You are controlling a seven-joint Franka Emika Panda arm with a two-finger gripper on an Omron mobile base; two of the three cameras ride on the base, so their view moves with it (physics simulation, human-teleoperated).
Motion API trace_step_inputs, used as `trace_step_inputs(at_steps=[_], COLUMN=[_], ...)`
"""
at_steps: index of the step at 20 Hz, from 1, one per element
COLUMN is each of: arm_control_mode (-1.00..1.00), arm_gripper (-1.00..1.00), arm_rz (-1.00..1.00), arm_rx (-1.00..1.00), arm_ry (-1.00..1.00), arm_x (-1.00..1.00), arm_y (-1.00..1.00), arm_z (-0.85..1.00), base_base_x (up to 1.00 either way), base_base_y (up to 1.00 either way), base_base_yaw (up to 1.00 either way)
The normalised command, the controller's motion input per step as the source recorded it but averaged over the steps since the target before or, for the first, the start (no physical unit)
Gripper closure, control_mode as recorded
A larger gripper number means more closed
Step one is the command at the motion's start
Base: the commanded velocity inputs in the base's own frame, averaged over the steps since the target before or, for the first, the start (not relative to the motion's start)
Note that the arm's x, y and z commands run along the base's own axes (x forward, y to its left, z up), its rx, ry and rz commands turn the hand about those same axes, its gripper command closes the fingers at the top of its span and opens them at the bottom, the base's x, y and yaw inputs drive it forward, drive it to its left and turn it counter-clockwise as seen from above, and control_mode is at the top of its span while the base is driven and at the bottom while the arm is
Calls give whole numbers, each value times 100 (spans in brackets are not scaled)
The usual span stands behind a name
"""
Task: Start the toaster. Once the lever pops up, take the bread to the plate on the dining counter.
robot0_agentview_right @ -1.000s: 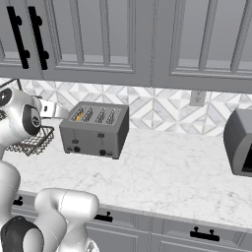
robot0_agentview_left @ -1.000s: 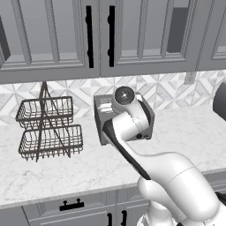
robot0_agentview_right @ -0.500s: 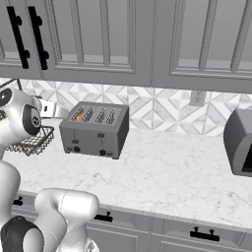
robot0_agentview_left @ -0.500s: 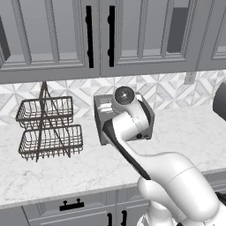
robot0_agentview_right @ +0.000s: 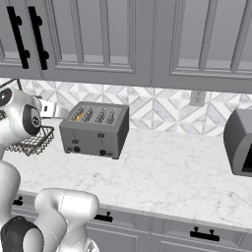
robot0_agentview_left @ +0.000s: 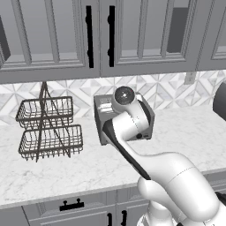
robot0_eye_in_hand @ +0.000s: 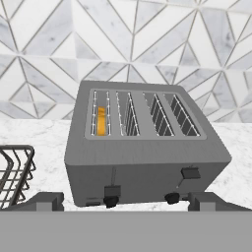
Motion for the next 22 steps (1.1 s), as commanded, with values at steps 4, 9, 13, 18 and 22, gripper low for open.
trace_step_inputs(at_steps=[4,9,13,18,22], arm_control_mode=[-100,-100,-100,-100,-100], arm_gripper=[-100,-100,-100,-100,-100], arm_rz=[0,0,0,0,0], arm_rx=[0,0,0,0,0], arm_ry=[0,0,0,0,0], arm_x=[0,0,0,0,0], arm_y=[0,0,0,0,0], arm_z=[0,0,0,0,0], base_base_x=[0,0,0,0,0], base_base_y=[0,0,0,0,0], base_base_yaw=[0,0,0,0,0])
